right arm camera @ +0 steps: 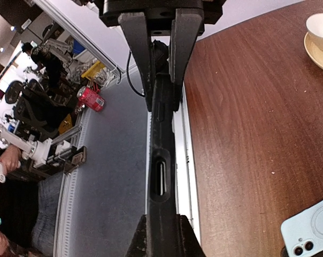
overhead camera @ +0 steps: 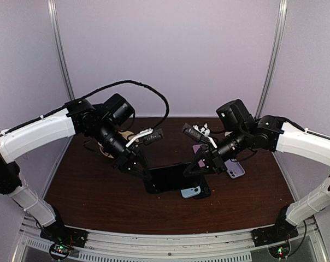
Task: Take the phone out of the phone case
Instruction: Pass from the left arm to the right, then remove the phone from the bottom left corner of the phone case.
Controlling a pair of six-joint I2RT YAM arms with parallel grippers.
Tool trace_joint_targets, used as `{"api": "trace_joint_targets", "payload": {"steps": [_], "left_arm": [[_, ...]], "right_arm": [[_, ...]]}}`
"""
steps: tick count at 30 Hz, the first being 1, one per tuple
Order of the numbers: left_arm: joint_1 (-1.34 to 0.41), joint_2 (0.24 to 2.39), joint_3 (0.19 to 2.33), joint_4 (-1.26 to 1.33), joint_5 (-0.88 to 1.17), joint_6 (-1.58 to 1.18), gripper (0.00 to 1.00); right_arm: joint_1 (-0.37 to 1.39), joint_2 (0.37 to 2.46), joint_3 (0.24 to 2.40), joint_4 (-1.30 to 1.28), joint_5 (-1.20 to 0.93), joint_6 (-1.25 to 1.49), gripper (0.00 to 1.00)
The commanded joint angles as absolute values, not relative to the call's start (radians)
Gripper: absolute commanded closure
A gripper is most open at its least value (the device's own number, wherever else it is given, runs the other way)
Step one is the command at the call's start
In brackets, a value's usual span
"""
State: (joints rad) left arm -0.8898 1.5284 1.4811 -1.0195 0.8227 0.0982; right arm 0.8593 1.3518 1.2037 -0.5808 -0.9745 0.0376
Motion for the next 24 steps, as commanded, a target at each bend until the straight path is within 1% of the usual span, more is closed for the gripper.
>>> {"api": "trace_joint_targets", "payload": {"steps": [1, 3, 4, 5, 6, 7, 8, 9, 14, 17, 21, 23, 24], "left_arm": [[-0.885, 1.538, 1.522, -0.995, 0.854, 0.137, 1.0], [-0.885, 1.536, 1.523, -0.99, 0.84, 0.142, 1.0], [-0.885, 1.532, 1.52, -0.975, 0.83, 0.137, 0.83], [-0.885, 1.514, 1.509, -0.949, 0.82, 0.13, 0.52], [-0.885, 1.492, 1.489, -0.916, 0.81, 0.123, 0.33], [-0.885, 1.466, 1.466, -0.876, 0.796, 0.116, 0.16], [-0.885, 1.438, 1.44, -0.839, 0.782, 0.108, 0.05], [-0.885, 1.413, 1.411, -0.805, 0.769, 0.102, 0.03], [-0.882, 1.339, 1.374, -0.736, 0.693, 0.08, 0.02], [-0.865, 1.304, 1.366, -0.666, 0.631, 0.013, 0.02], [-0.783, 1.247, 1.33, -0.507, 0.719, -0.098, 0.03], [-0.761, 1.238, 1.333, -0.463, 0.785, -0.113, 0.04], [-0.757, 1.239, 1.341, -0.455, 0.808, -0.112, 0.07]], "right_arm": [[0.868, 1.345, 1.235, -0.574, -0.999, 0.029, 1.0], [0.87, 1.342, 1.23, -0.567, -1.002, 0.032, 1.0], [0.87, 1.339, 1.227, -0.559, -0.997, 0.038, 1.0], [0.87, 1.332, 1.224, -0.548, -0.981, 0.047, 1.0], [0.87, 1.322, 1.221, -0.535, -0.958, 0.06, 1.0], [0.87, 1.313, 1.22, -0.519, -0.926, 0.073, 1.0], [0.87, 1.302, 1.218, -0.504, -0.896, 0.091, 1.0], [0.87, 1.289, 1.22, -0.495, -0.869, 0.101, 1.0], [0.867, 1.206, 1.236, -0.449, -0.71, 0.166, 1.0], [0.865, 1.155, 1.231, -0.386, -0.614, 0.233, 1.0], [0.861, 1.107, 1.203, -0.254, -0.572, 0.348, 1.0], [0.86, 1.101, 1.198, -0.19, -0.573, 0.403, 1.0], [0.859, 1.1, 1.196, -0.167, -0.576, 0.427, 1.0]]}}
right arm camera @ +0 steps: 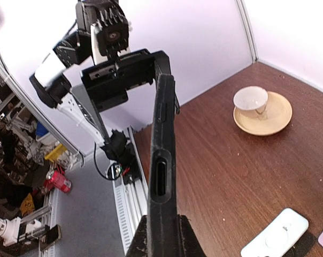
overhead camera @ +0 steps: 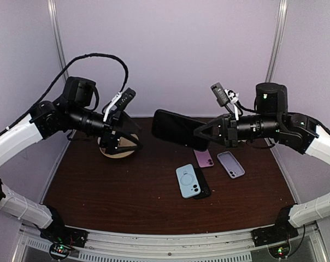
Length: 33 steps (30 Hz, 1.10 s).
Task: Take the phone out of the phone case
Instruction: Remove the phone from the bottom left corner of the phone case.
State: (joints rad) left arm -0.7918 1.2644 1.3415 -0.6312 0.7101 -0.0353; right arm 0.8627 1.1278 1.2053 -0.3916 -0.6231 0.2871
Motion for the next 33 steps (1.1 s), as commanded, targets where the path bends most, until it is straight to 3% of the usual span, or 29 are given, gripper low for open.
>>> {"api": "trace_joint_targets", "payload": {"steps": [1, 5, 14, 19, 33], "left_arm": [[-0.754, 1.244, 1.349, -0.452, 0.833, -0.109, 0.1], [-0.746, 1.267, 1.37, -0.42, 0.938, -0.089, 0.16], [-0.743, 1.187, 1.158, -0.14, 0.966, -0.106, 0.1], [-0.742, 1.117, 0.962, 0.176, 0.961, -0.197, 0.09], [-0.742, 1.028, 0.804, 0.403, 0.99, -0.203, 0.31]], "right_arm": [[0.859, 1.101, 1.193, -0.146, -0.577, 0.455, 1.0], [0.859, 1.101, 1.182, -0.103, -0.587, 0.5, 1.0], [0.861, 1.085, 1.086, 0.026, -0.702, 0.559, 1.0], [0.864, 1.101, 1.059, 0.16, -0.805, 0.574, 1.0], [0.881, 1.19, 1.09, 0.232, -0.972, 0.569, 1.0]]}}
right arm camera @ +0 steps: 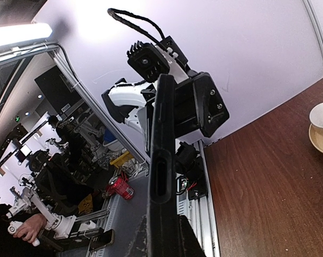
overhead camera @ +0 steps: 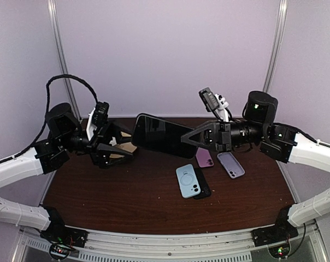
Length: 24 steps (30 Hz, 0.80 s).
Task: Take the phone out of the phone case
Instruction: Remove the phone from the bottom left corner of the phone case.
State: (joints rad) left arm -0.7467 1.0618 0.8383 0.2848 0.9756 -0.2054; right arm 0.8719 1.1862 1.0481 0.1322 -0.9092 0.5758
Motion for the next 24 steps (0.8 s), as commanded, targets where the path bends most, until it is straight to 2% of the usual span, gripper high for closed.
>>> {"api": "trace_joint_targets", "payload": {"steps": [1, 6, 14, 24], "left_arm": [[-0.742, 1.021, 0.8, 0.396, 0.982, -0.197, 0.32], [-0.742, 1.026, 0.807, 0.383, 0.994, -0.189, 0.46], [-0.742, 1.044, 0.821, 0.374, 1.041, -0.199, 0.55], [-0.742, 1.047, 0.826, 0.361, 1.058, -0.204, 0.48]], "right_arm": [[0.883, 1.194, 1.091, 0.235, -0.979, 0.569, 1.0], [0.889, 1.204, 1.098, 0.221, -0.992, 0.549, 1.0], [0.891, 1.204, 1.106, 0.188, -1.014, 0.524, 1.0], [0.894, 1.207, 1.104, 0.161, -1.02, 0.495, 1.0]]}}
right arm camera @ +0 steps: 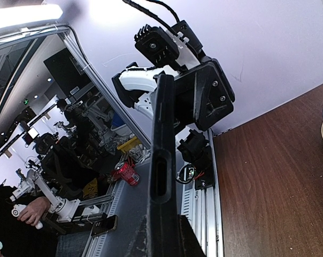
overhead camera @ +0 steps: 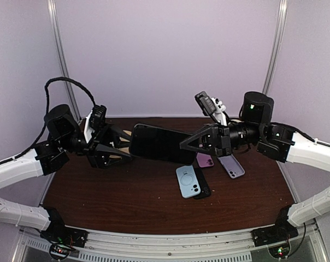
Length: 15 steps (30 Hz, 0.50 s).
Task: Take the phone out of the phone case
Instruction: Remove the phone from the bottom left corner of the phone case.
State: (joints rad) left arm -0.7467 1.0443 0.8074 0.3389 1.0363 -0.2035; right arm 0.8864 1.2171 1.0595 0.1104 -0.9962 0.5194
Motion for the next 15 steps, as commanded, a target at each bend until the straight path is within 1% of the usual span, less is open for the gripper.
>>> {"api": "trace_joint_targets", "payload": {"steps": [1, 6, 15], "left_arm": [[-0.742, 1.049, 0.826, 0.361, 1.056, -0.207, 0.49], [-0.742, 1.072, 0.85, 0.319, 1.058, -0.217, 0.49], [-0.742, 1.082, 0.854, 0.318, 1.063, -0.227, 0.49]], "right_arm": [[0.896, 1.208, 1.104, 0.159, -1.022, 0.493, 1.0], [0.902, 1.209, 1.106, 0.145, -1.023, 0.475, 1.0], [0.906, 1.204, 1.113, 0.098, -1.02, 0.434, 1.0]]}}
